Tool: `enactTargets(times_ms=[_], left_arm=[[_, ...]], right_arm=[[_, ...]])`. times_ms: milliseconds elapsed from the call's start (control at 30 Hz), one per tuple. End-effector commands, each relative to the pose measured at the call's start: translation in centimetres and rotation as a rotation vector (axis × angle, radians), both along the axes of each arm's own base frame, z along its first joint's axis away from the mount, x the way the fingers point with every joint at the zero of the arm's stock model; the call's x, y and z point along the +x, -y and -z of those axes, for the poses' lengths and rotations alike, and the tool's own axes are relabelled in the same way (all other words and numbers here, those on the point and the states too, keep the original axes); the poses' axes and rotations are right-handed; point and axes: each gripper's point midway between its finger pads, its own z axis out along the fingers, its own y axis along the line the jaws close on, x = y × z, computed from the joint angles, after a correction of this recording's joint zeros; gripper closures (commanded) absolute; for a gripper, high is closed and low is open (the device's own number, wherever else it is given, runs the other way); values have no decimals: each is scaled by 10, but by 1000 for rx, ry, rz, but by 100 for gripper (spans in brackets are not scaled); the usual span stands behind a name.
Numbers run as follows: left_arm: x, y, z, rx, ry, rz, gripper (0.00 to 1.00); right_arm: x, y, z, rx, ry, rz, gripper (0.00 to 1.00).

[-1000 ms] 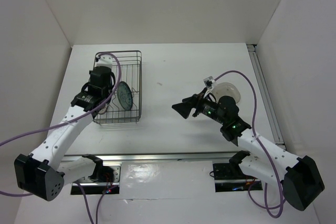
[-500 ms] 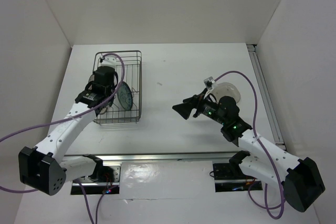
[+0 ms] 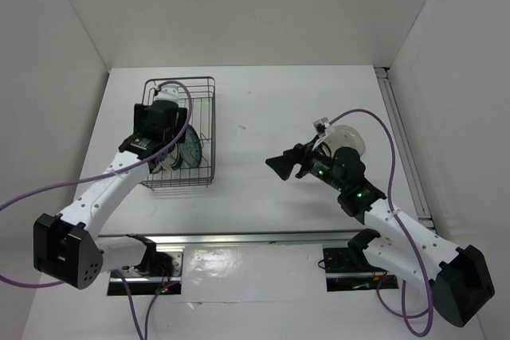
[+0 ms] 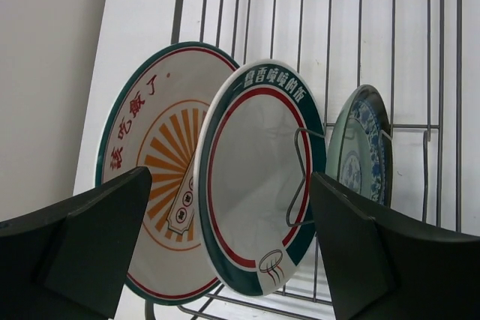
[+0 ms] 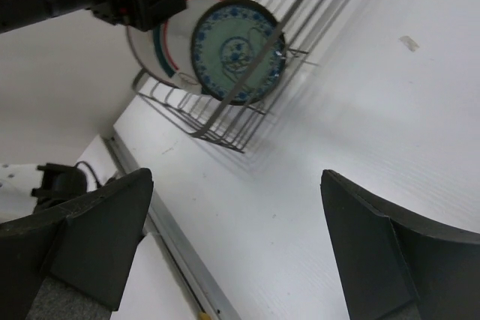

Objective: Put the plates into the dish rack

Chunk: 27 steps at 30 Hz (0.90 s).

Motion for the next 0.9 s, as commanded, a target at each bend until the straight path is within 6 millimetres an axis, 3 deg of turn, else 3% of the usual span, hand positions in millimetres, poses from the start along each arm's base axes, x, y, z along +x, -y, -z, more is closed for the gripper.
enactTargets(times_ms=[0, 33, 133, 167, 233, 267, 300, 333, 400, 467, 533, 633, 700, 733, 800, 833, 867], left_arm=[[3, -3, -44, -52, 133, -56, 0], [1, -4, -50, -59, 152, -56, 0], [-13, -2, -81, -135, 251, -29, 0], [-16, 0, -89, -163, 277, -22, 0], [-26, 9, -106, -224, 328, 41, 0], [-29, 16, -111, -243, 338, 78, 0], [-30, 21, -117, -264, 355, 110, 0], [-34, 35, -122, -307, 369, 192, 0], [-36, 50, -121, -363, 363, 261, 0], [-40, 81, -128, -457, 370, 412, 0], [-44, 113, -126, -535, 315, 564, 0], [-50, 147, -123, -633, 246, 719, 0], [-52, 159, -123, -667, 228, 780, 0], [-51, 165, -121, -694, 210, 801, 0], [-57, 177, -118, -734, 170, 865, 0], [-59, 180, -121, -752, 171, 878, 0], [-61, 184, -117, -764, 149, 901, 0]], right_arm=[[15, 18, -2, -40, 6, 132, 0], [24, 28, -5, -45, 8, 205, 0], [38, 58, 10, -85, -74, 396, 0], [48, 86, 23, -132, -124, 562, 0], [50, 112, 41, -120, -224, 736, 0], [50, 141, 57, -156, -279, 876, 0], [50, 150, 61, -107, -331, 936, 0], [47, 160, 79, -117, -387, 979, 0], [47, 184, 99, -88, -481, 1051, 0], [41, 192, 125, -80, -564, 1033, 0], [46, 214, 139, -50, -599, 1086, 0], [55, 235, 145, -8, -627, 1128, 1], [62, 245, 143, 2, -625, 1151, 1], [64, 245, 152, -18, -658, 1153, 1], [77, 250, 144, -16, -645, 1163, 1], [79, 253, 156, -47, -682, 1170, 1], [88, 257, 150, -36, -671, 1180, 3]])
